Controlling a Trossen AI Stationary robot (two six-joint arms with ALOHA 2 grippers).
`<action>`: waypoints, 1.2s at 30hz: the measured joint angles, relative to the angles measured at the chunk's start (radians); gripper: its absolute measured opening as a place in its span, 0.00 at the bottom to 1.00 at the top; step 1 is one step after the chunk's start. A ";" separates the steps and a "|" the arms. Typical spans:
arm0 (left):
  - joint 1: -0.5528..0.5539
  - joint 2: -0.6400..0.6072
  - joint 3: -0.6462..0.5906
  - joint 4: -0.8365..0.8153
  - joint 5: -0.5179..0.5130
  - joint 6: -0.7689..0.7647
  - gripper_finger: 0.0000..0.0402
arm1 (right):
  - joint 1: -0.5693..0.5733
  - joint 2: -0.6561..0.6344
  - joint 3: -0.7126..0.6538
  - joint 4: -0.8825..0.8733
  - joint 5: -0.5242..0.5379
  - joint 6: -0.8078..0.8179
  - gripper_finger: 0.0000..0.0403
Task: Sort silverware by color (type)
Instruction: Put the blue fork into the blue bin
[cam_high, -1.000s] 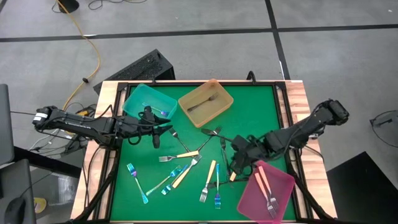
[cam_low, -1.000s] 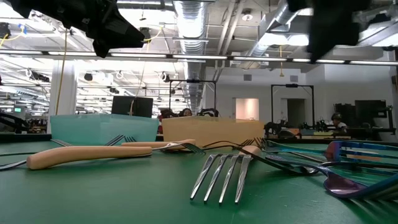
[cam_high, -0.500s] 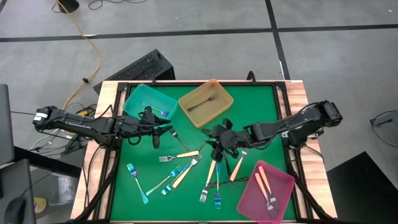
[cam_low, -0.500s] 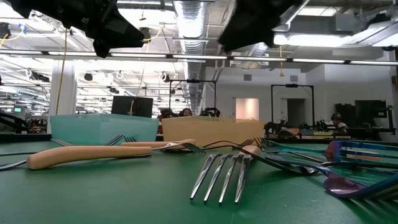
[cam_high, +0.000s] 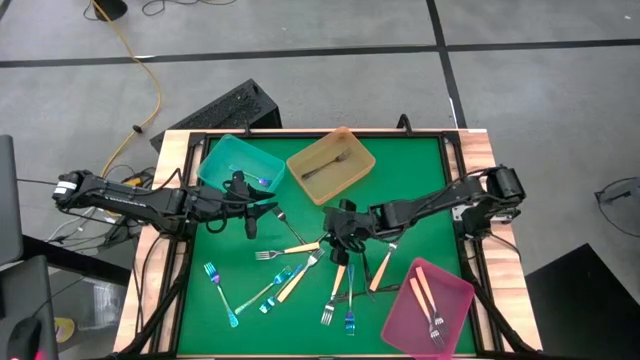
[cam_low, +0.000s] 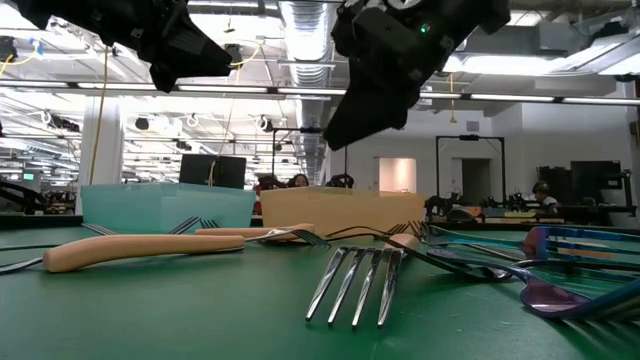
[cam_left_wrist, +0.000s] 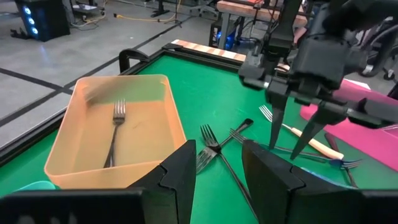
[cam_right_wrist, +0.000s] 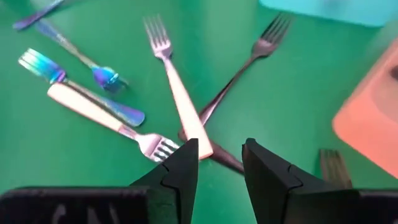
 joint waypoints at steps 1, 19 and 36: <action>0.000 0.000 0.000 0.000 0.000 0.000 0.28 | -0.005 0.005 0.000 0.001 -0.021 -0.010 0.37; 0.000 0.000 0.000 -0.007 -0.001 0.000 0.28 | -0.076 0.009 0.000 0.012 -0.081 -0.095 0.49; 0.073 0.000 0.000 -0.005 0.132 0.029 0.28 | -0.183 0.009 0.000 -0.158 -0.072 -0.096 0.48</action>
